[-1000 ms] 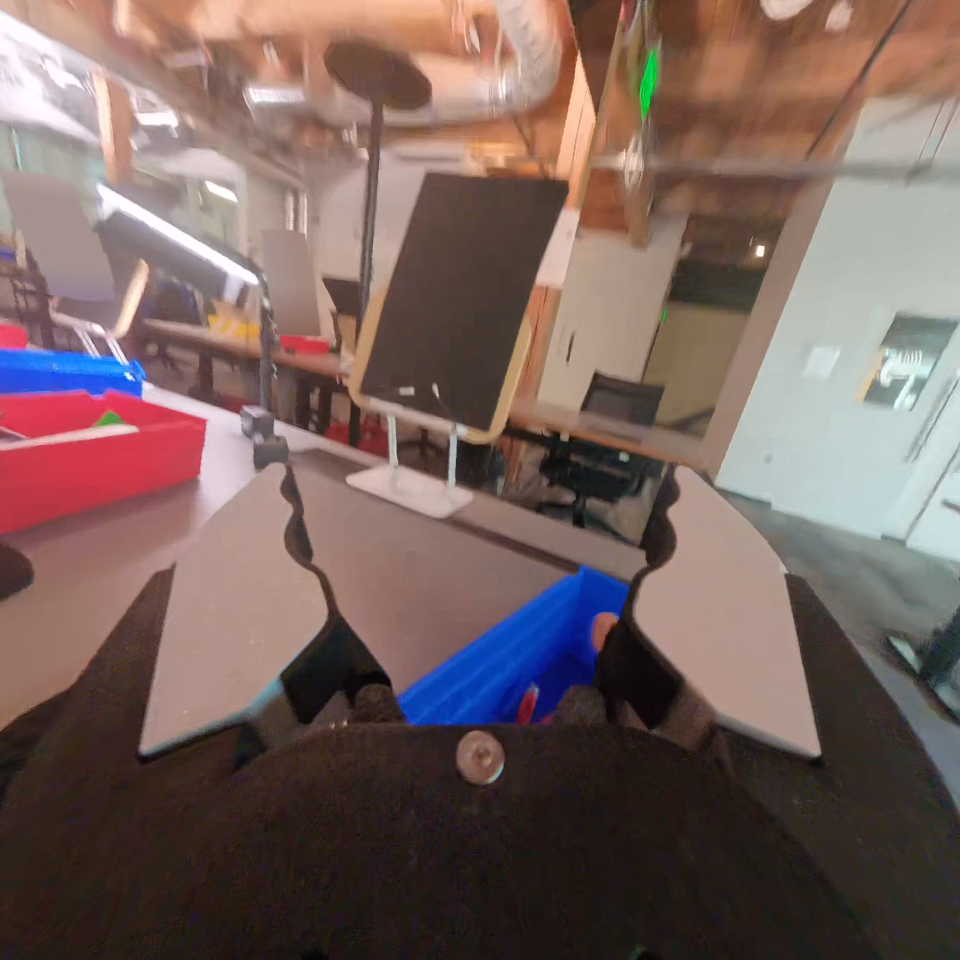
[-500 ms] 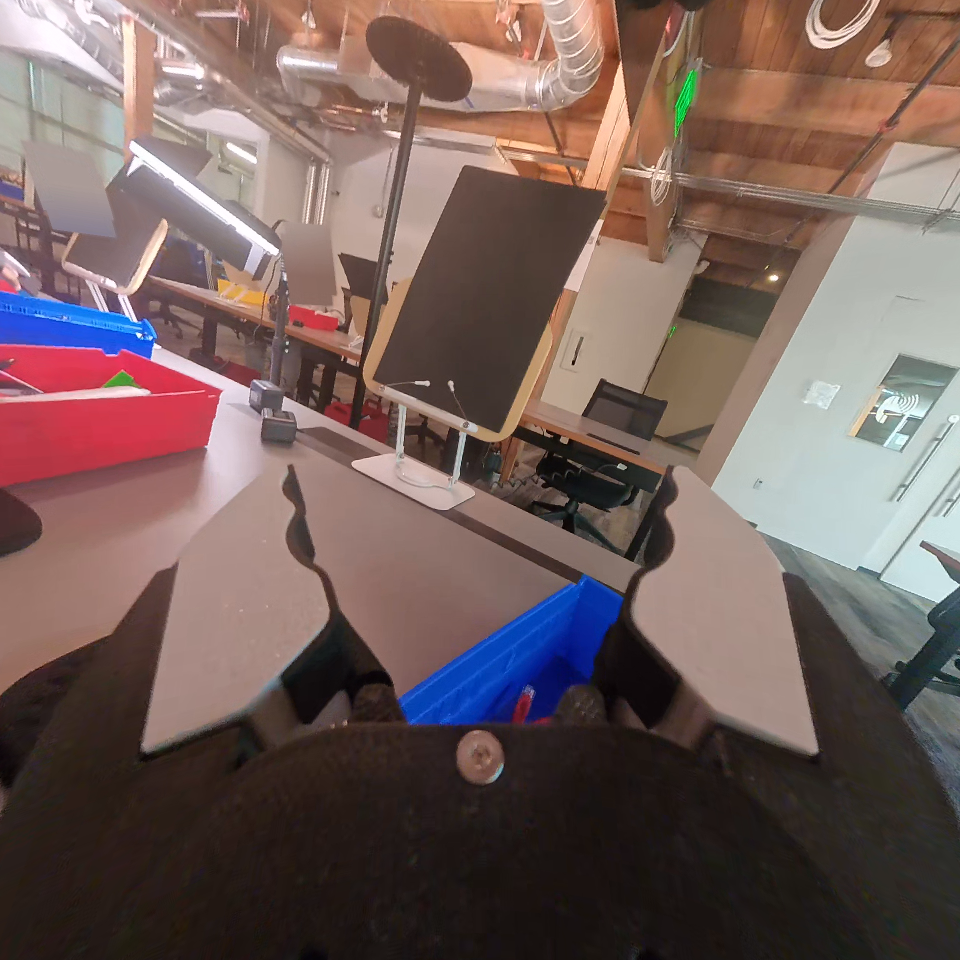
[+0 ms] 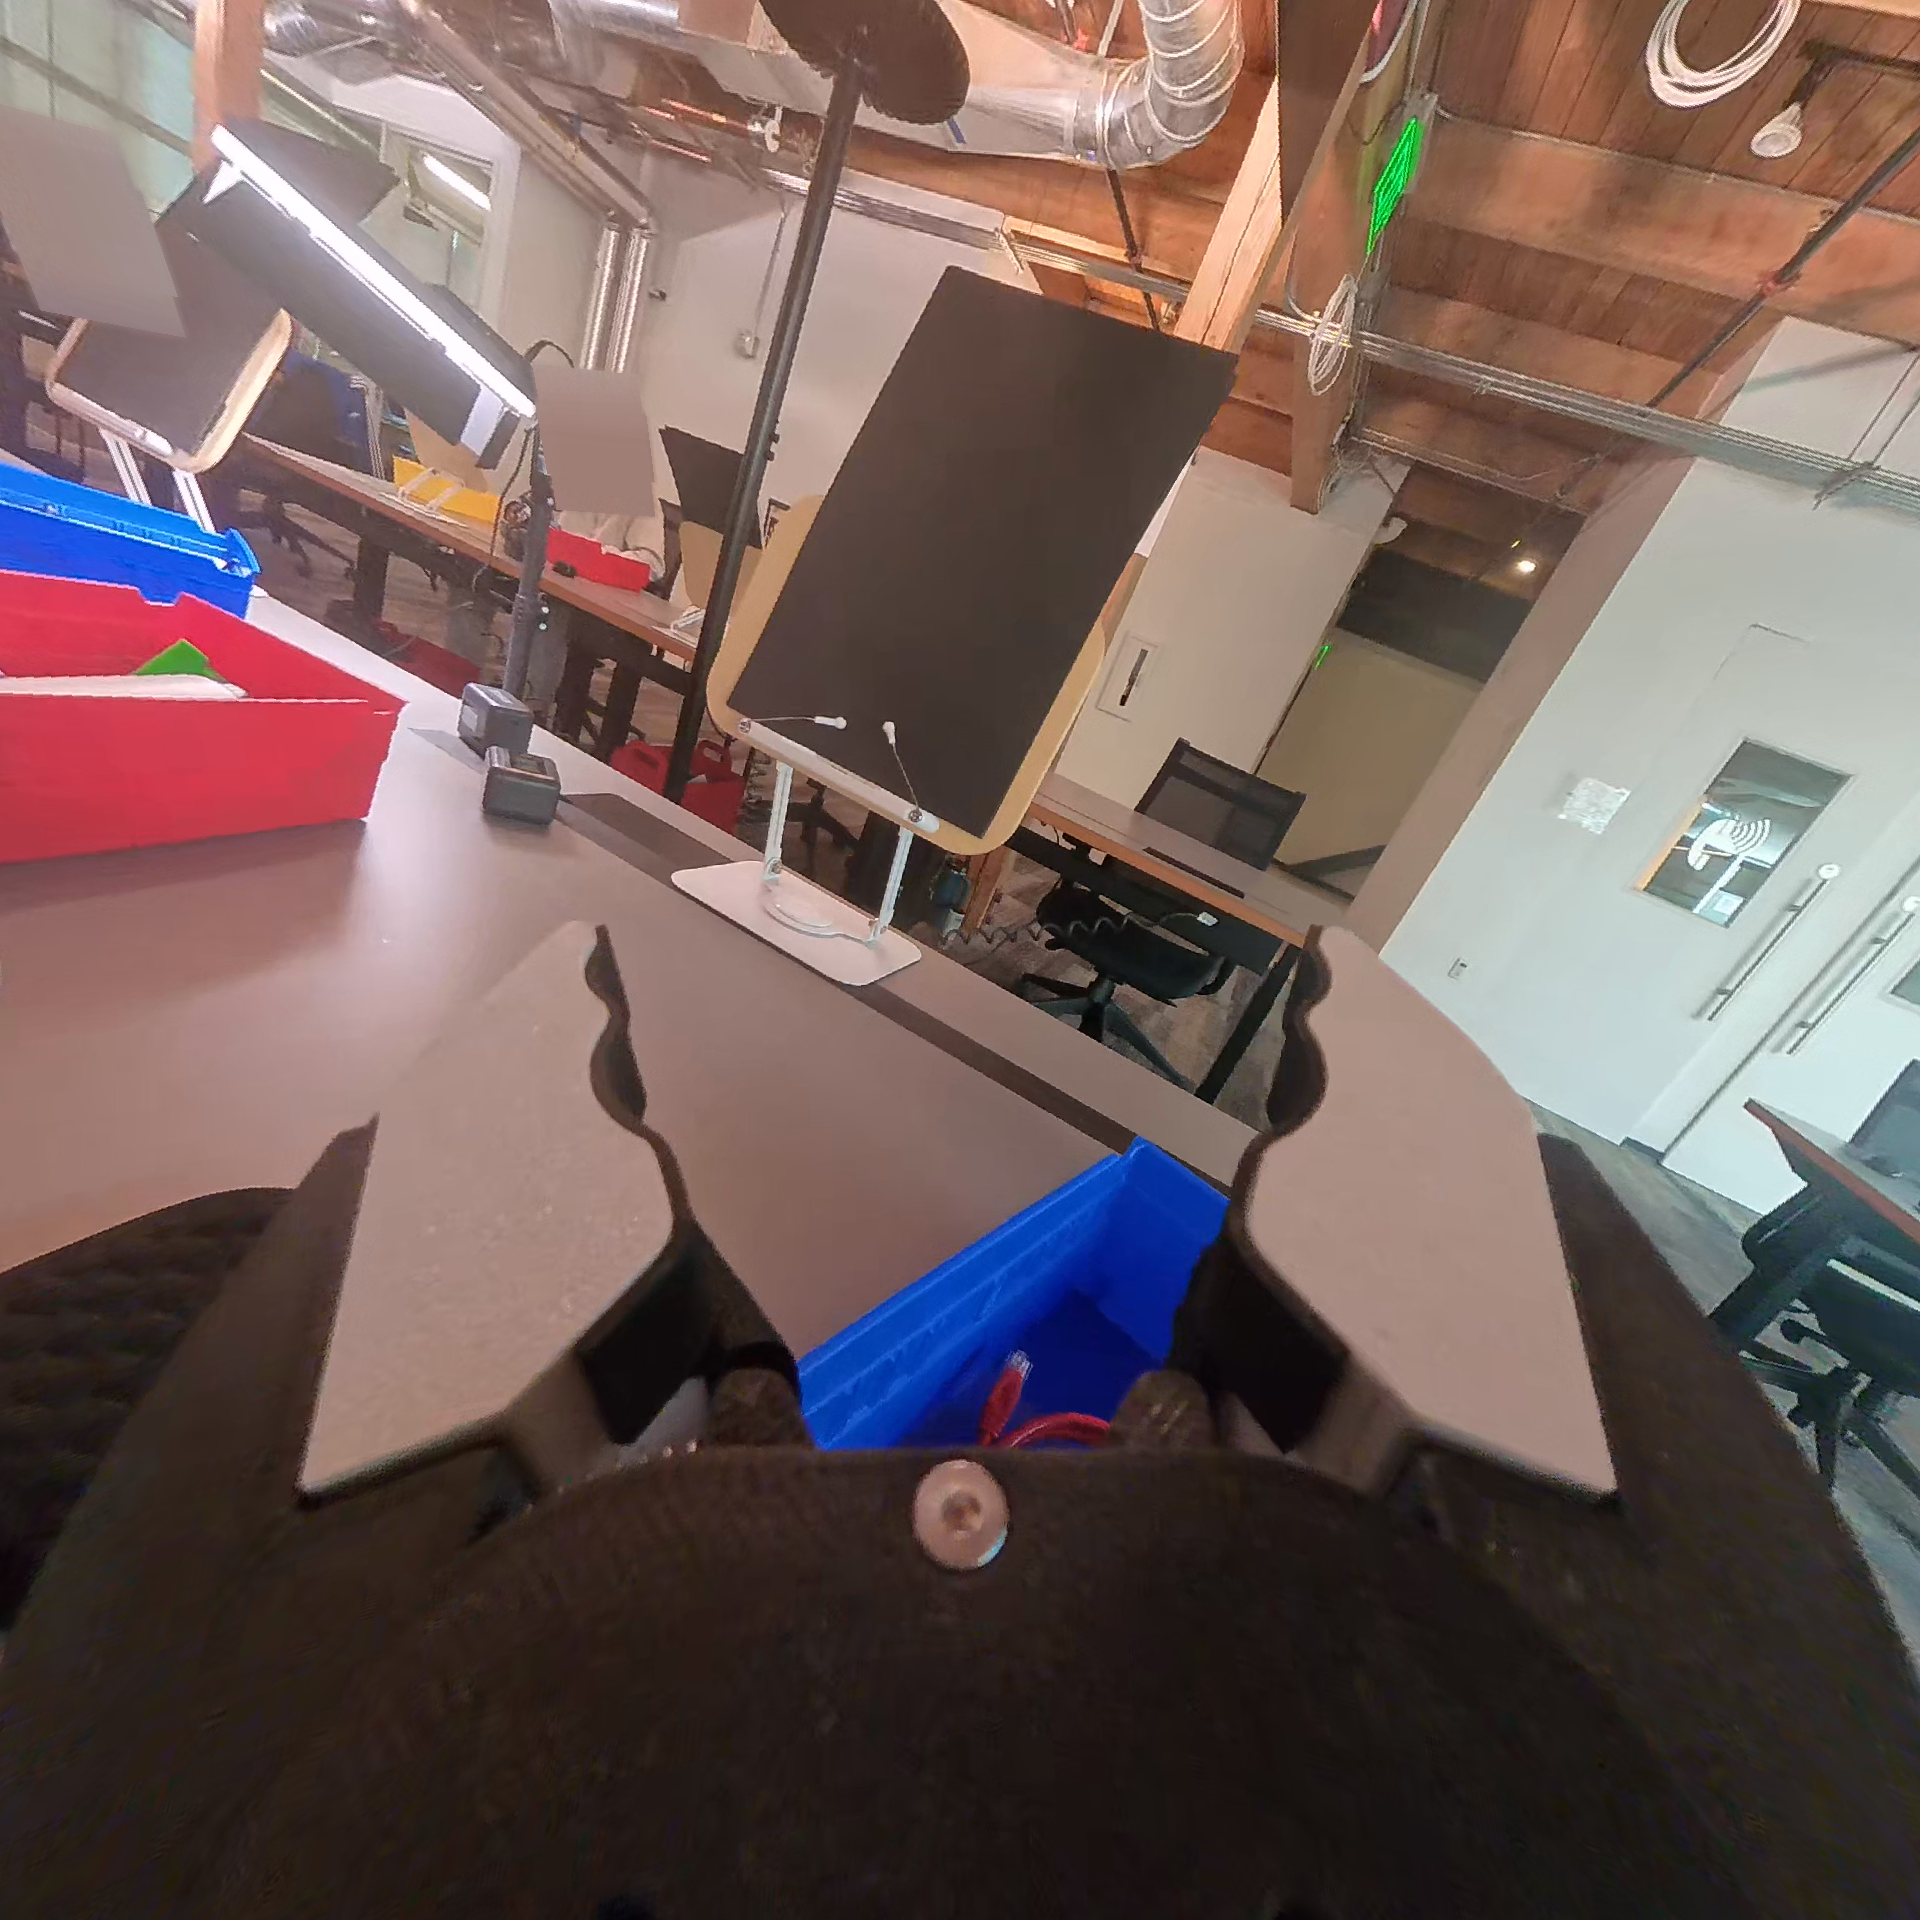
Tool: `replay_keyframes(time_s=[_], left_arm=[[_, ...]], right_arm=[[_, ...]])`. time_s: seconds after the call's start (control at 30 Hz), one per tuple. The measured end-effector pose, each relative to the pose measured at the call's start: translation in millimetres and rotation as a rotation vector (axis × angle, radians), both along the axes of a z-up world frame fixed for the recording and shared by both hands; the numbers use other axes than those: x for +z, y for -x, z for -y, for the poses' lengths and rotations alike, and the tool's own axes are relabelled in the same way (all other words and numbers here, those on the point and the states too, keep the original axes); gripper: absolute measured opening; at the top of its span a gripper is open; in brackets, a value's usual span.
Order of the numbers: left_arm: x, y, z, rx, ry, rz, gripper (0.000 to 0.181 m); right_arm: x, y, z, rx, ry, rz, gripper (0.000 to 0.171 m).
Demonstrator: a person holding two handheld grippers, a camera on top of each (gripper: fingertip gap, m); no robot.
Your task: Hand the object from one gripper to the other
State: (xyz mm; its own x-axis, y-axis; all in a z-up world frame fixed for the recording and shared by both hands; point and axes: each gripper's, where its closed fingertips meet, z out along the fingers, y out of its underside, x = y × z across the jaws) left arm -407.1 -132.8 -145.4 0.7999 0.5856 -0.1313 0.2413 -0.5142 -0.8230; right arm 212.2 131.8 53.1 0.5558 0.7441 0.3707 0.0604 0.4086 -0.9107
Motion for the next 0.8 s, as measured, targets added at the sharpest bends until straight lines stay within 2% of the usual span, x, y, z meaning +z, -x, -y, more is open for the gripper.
replay_keyframes(time_s=[0.13, 0.33, 0.37, 0.5, 0.63, 0.8], left_arm=[[-5.2, 4.4, -0.5, 0.025, 0.041, -0.030, 0.059], [-12.6, 7.4, -2.7, 0.034, 0.077, -0.048, 0.043], [-13.4, 5.6, -4.2, 0.022, 0.071, -0.036, 0.036], [-11.0, 6.2, -4.5, 0.015, 0.047, -0.044, 0.035], [8.3, 1.9, -6.6, -0.011, -0.027, -0.085, 0.034], [60.9, -24.2, -15.8, -0.120, -0.204, -0.209, 0.034]], right_arm=[[-1.2, -0.4, -0.7, -0.008, -0.002, 0.008, 0.119], [-2.2, -1.3, -1.4, -0.026, -0.013, 0.026, 0.118], [-2.6, -0.7, -1.3, -0.023, -0.011, 0.025, 0.117], [-6.7, 3.8, -1.4, -0.020, -0.009, 0.049, 0.116], [-12.5, 9.2, -3.7, -0.037, -0.016, 0.093, 0.115], [-17.1, 20.0, 0.7, -0.007, -0.028, 0.121, 0.117]])
